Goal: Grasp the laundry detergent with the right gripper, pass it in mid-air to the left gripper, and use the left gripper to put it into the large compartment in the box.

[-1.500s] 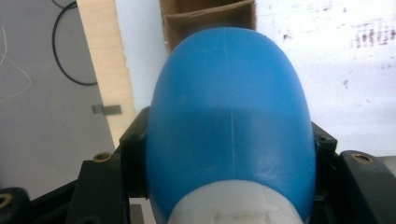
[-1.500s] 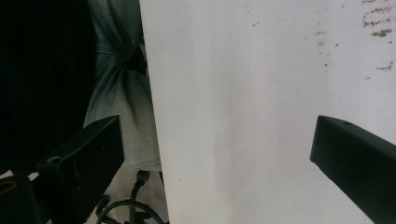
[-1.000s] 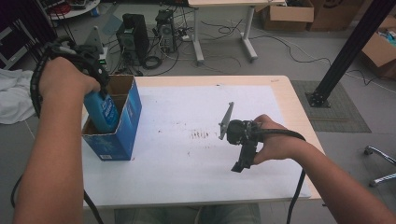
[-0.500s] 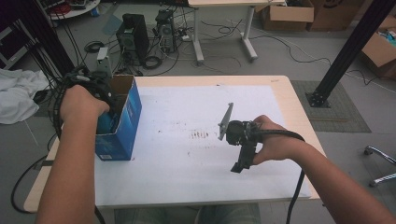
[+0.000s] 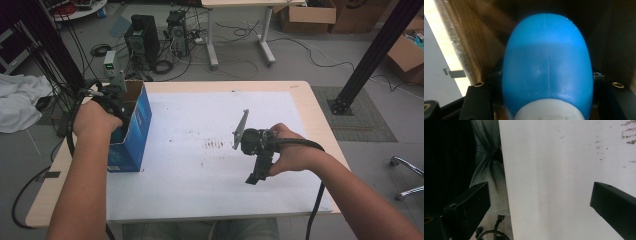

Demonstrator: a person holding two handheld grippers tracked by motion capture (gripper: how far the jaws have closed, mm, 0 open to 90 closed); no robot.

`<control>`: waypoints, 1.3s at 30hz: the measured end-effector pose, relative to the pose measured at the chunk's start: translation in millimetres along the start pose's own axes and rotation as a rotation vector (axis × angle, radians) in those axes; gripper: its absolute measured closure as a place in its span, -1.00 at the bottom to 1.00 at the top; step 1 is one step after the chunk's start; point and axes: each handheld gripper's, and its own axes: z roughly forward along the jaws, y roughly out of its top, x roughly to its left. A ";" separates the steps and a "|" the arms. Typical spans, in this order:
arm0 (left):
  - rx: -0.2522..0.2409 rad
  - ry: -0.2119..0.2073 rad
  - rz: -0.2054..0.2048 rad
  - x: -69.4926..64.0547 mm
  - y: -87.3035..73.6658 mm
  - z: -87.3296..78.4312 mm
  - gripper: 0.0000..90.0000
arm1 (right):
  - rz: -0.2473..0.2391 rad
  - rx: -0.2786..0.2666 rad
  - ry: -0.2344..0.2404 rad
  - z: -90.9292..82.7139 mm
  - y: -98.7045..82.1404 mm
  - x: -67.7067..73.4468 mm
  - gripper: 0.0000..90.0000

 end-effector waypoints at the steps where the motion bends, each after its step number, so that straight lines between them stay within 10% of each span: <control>1: -0.006 -0.004 0.002 1.6 -0.3 -0.1 -0.14 | 0.003 0.001 -0.002 0.1 0.2 -0.1 -0.94; 39: -0.105 0.000 0.011 0.2 -9.7 -12.5 -0.32 | -0.007 0.000 -0.001 0.5 4.1 3.5 -0.94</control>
